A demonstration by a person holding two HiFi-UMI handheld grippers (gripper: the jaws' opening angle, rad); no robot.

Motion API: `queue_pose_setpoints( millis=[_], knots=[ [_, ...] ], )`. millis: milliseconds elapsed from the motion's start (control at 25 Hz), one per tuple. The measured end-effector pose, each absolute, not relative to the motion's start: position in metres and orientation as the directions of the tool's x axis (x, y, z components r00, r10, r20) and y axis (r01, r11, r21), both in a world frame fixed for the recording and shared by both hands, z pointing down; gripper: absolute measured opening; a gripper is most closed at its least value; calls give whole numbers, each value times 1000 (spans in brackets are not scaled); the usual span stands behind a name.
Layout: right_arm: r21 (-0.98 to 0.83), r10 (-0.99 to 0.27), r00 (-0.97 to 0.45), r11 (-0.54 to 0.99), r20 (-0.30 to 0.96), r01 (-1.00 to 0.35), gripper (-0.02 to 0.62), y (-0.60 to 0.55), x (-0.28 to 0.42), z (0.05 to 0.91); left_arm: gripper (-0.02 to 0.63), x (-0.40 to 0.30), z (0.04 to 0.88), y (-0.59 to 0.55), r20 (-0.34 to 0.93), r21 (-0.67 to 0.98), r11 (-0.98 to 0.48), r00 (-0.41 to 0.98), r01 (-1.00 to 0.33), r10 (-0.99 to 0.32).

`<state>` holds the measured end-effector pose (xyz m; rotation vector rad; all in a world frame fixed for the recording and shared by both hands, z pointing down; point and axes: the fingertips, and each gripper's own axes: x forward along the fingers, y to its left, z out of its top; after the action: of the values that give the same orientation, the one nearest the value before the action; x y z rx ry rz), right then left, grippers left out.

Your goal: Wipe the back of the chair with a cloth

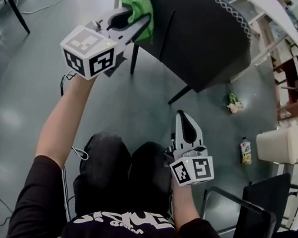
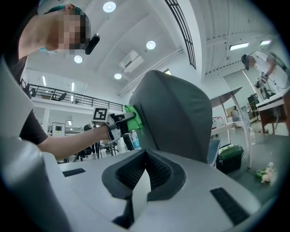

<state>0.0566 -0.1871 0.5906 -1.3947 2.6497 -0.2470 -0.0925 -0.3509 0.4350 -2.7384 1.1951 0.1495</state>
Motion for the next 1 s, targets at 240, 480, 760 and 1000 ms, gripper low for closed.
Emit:
queue_pose_setpoints(
  millis=[240,480,760,1000],
  knots=[
    [-217,-835,-549,543,-36,-811,-3,-183,64,596,64,-36,444,-326,-149,-110,-732,739,-672,-657],
    [-226,-842,-538,529,-27,-818,-3,-181,73,603,64,3,447,-307,-173,-75,-771,770,-632,-614],
    [-225,-854,-519,510,-22,-830,-3,-178,82,604,64,73,459,-273,-140,-100,-861,863,-499,-485],
    [-223,-865,-502,491,-8,-842,-3,-175,89,610,64,101,465,-249,-157,-83,-899,896,-431,-415]
  ],
)
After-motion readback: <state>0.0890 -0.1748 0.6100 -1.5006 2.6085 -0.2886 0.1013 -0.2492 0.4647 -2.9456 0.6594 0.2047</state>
